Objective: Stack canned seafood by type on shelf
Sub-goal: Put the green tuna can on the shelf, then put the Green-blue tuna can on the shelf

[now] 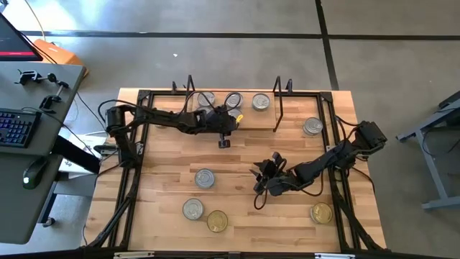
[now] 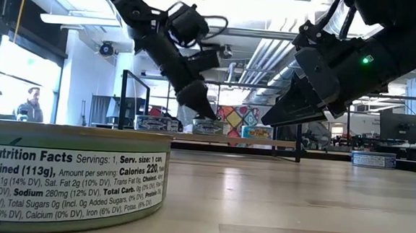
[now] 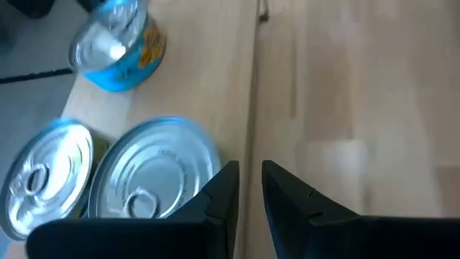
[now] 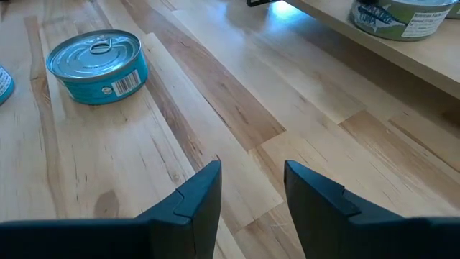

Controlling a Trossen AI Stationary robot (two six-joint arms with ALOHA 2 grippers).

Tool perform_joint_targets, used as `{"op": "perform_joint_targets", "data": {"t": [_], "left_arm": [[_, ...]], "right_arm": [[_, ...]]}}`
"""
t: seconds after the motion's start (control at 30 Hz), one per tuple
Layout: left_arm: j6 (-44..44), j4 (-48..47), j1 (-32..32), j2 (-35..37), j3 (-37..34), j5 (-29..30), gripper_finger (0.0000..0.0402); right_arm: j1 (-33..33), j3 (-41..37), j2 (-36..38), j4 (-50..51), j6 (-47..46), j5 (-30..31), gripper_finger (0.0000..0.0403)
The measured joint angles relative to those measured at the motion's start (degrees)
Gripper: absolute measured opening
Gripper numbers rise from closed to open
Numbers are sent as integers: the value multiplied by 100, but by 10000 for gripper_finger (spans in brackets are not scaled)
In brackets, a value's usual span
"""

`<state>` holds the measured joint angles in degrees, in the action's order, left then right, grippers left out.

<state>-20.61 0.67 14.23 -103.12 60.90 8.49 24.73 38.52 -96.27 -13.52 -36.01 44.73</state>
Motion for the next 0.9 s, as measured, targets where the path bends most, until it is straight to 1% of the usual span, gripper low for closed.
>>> {"op": "perform_joint_targets", "data": {"t": [0.1, 0.2, 0.27, 0.3, 0.37, 0.47, 0.6, 0.67, 0.73, 0.8, 0.83, 0.9], "left_arm": [[119, -156, -199, 199, 4, -4, 52], [334, -389, -466, 340, 7, -9, 52], [595, -404, -674, 355, 7, -69, 52], [693, -371, -793, 353, 7, -144, 52], [714, -215, -1040, 293, 7, -307, 52], [711, -80, -1406, 221, 4, -326, 52], [872, 288, -1809, 161, 5, -286, 52], [950, 488, -1986, 115, 11, -266, 52], [964, 479, -2138, 108, 7, -216, 52], [992, 407, -2260, 112, -8, -45, 52], [1016, 343, -2326, 127, -48, 117, 52], [1075, 174, -2441, 188, -253, 516, 52]], "right_arm": [[0, 0, 0, 74, -2, -69, 144], [0, 9, 42, 69, 96, -538, 144], [57, 115, 225, 376, 125, -730, 144], [113, 220, 400, 681, 81, -801, 144], [247, 511, 748, 1637, -189, -1059, 144], [515, 1169, 1174, 3637, -885, -1631, 144], [944, 2134, 1346, 6187, -2042, -1685, 144], [1117, 2431, 1346, 6996, -2517, -1811, 144], [1236, 2516, 1351, 7187, -2799, -1865, 144], [1390, 2398, 1345, 6904, -2809, -1813, 144], [1461, 2219, 1347, 6405, -2623, -1780, 144], [1584, 1739, 1339, 4912, -1962, -1792, 144]]}}
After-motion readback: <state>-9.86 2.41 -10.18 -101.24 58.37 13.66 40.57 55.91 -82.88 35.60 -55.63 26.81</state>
